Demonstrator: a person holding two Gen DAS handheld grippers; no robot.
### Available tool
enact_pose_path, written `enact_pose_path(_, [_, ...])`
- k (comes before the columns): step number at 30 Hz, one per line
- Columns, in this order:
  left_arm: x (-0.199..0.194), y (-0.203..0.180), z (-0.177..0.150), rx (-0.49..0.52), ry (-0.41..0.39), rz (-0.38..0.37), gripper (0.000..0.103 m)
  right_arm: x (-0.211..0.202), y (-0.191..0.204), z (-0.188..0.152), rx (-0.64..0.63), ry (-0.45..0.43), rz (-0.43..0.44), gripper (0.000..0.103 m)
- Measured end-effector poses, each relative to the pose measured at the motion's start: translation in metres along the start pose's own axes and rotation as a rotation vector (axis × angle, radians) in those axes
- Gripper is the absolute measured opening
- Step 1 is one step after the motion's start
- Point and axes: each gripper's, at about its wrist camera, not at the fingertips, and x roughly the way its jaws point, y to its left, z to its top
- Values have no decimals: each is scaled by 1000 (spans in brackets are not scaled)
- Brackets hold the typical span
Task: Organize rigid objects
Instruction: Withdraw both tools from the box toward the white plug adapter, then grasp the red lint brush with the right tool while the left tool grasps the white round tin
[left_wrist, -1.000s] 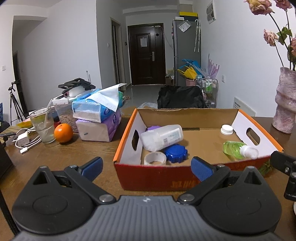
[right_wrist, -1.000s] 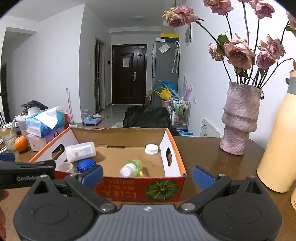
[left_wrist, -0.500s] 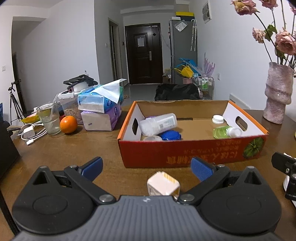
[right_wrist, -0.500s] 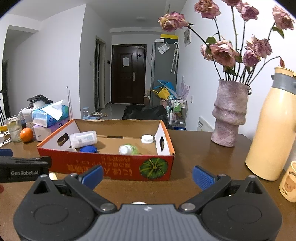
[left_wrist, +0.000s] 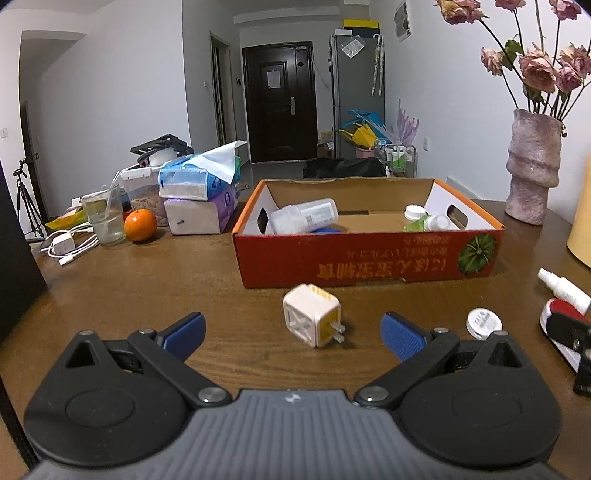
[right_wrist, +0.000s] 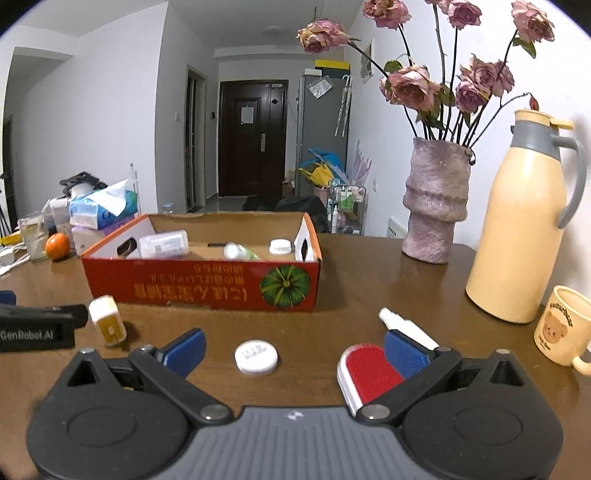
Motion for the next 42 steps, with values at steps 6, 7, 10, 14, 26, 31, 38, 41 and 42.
enact_pose_path(6, [-5, -3, -10, -6, 29, -10, 103, -8, -22, -20, -65, 49, -25, 103])
enact_pose_path(7, [-5, -3, -11, -6, 32, -9, 103, -8, -28, -22, -66, 58, -27, 103])
enact_pose_path(10, [-6, -4, -14, -12, 38, -13, 103, -5, -46, -27, -61, 92, -34, 103])
enact_pose_path(14, [-5, -5, -16, -18, 49, -14, 103, 8, -65, -30, -60, 147, -28, 102])
enact_pose_path(26, [6, -3, -20, -28, 87, -9, 103, 49, -76, -32, 2, 298, 70, 55])
enact_pose_path(31, [10, -3, -21, -28, 103, -12, 103, 48, -77, -34, 38, 267, 71, 55])
enact_pose_path(38, [12, -2, -20, -33, 108, -17, 103, 35, -82, -27, 97, 184, 63, 55])
enact_pose_path(41, [12, -4, -18, -32, 101, -31, 103, 29, -83, -24, 118, 149, 56, 55])
enact_pose_path(42, [11, -7, -17, -24, 96, -35, 103, 28, -84, -23, 122, 141, 54, 55])
